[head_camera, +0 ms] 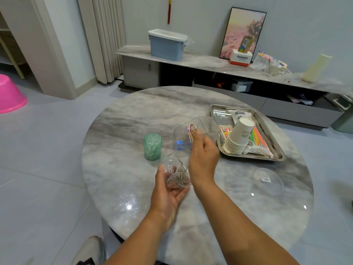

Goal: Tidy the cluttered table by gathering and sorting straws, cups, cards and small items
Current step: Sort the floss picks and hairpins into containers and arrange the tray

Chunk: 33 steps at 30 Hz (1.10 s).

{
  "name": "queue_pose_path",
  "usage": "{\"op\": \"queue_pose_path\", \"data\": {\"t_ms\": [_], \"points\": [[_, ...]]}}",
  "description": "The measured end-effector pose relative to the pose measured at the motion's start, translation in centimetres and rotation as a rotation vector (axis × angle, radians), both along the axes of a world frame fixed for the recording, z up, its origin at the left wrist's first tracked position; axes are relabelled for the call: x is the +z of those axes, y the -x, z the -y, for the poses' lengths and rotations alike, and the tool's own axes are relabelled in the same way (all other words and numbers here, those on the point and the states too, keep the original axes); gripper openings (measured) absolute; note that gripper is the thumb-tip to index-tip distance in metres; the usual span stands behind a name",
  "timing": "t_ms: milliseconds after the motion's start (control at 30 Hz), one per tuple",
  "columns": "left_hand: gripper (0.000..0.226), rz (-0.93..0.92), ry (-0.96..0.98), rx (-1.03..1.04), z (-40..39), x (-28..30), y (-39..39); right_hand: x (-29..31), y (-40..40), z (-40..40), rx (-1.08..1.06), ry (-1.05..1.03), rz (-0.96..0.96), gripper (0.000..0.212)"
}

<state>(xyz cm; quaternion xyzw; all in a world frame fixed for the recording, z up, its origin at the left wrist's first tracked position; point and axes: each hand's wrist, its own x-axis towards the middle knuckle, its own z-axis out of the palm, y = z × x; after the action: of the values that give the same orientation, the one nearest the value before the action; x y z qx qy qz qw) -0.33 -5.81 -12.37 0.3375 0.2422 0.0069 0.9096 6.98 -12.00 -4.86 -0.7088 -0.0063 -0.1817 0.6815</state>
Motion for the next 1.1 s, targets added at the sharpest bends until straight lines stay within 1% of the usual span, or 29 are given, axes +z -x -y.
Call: {"op": "queue_pose_path", "data": {"t_ms": [67, 133, 200, 267, 300, 333, 400, 433, 500, 533, 600, 667, 733, 767, 800, 833, 867, 933, 1033, 1100], "points": [[0.071, 0.003, 0.013, -0.004, 0.0, 0.0, 0.0, -0.5, 0.7, -0.6, 0.132, 0.102, 0.002, 0.052], [0.069, 0.006, 0.034, -0.001, -0.1, 0.0, 0.0, -1.0, 1.0, -0.5, 0.192, 0.195, 0.022, 0.051], [0.068, -0.013, 0.069, 0.02, -0.2, 0.0, -0.1, -1.2, 0.8, 0.0, 0.164, 0.236, 0.068, 0.047], [0.066, -0.046, 0.113, 0.048, -0.3, 0.2, -0.2, -1.3, 0.2, 0.8, 0.095, 0.357, 0.09, 0.034], [0.066, -0.064, 0.129, 0.059, -0.4, 0.3, -0.3, -1.3, -0.2, 1.4, 0.088, 0.46, 0.045, 0.026], [0.066, -0.08, 0.141, 0.069, -0.5, 0.3, -0.3, -1.3, -0.7, 1.9, 0.131, 0.562, -0.048, 0.02], [0.067, -0.1, 0.146, 0.079, -0.5, 0.3, -0.4, -1.5, -1.1, 2.8, 0.3, 0.713, -0.222, 0.03], [0.067, -0.115, 0.143, 0.086, -0.5, 0.4, -0.5, -1.7, -1.1, 2.9, 0.366, 0.741, -0.268, 0.031], [0.068, -0.167, 0.102, 0.097, -0.5, 1.0, -0.9, -1.9, -0.7, 2.8, 0.388, 0.719, -0.291, 0.026], [0.068, -0.198, 0.048, 0.098, -0.6, 1.2, -1.1, -2.0, -0.6, 2.8, 0.364, 0.71, -0.293, 0.025], [0.067, -0.248, -0.13, 0.103, -1.3, 1.9, -1.3, -1.9, -0.5, 2.8, 0.328, 0.713, -0.313, 0.024], [0.071, -0.25, -0.368, 0.14, -2.2, 2.6, -1.3, -1.9, -0.5, 2.7, 0.311, 0.72, -0.345, 0.022], [0.074, -0.204, -0.615, 0.126, -2.9, 3.0, -1.0, -1.8, -0.3, 2.3, 0.307, 0.749, -0.369, 0.024], [0.067, -0.191, -0.719, 0.107, -3.1, 3.0, -0.8, -1.9, -0.1, 2.0, 0.322, 0.768, -0.368, 0.03], [0.054, -0.194, -0.792, 0.106, -3.3, 2.8, -0.8, -2.1, 0.1, 1.7, 0.336, 0.775, -0.354, 0.038], [0.043, -0.208, -0.841, 0.123, -3.4, 2.5, -0.8, -2.2, 0.4, 1.6, 0.335, 0.754, -0.337, 0.045], [0.04, -0.231, -0.875, 0.153, -3.7, 2.3, -0.8, -2.4, 0.7, 1.6, 0.314, 0.707, -0.314, 0.051], [0.045, -0.283, -0.922, 0.199, -4.4, 2.1, -0.9, -2.9, 0.9, 2.7, 0.191, 0.594, -0.251, 0.056], [0.044, -0.299, -0.964, 0.245, -5.4, 2.1, -1.4, -4.2, 0.8, 5.9, -0.067, 0.454, -0.17, 0.045], [0.041, -0.266, -0.996, 0.264, -5.8, 2.2, -1.6, -5.2, 0.7, 8.0, -0.203, 0.404, -0.187, 0.038]]}}
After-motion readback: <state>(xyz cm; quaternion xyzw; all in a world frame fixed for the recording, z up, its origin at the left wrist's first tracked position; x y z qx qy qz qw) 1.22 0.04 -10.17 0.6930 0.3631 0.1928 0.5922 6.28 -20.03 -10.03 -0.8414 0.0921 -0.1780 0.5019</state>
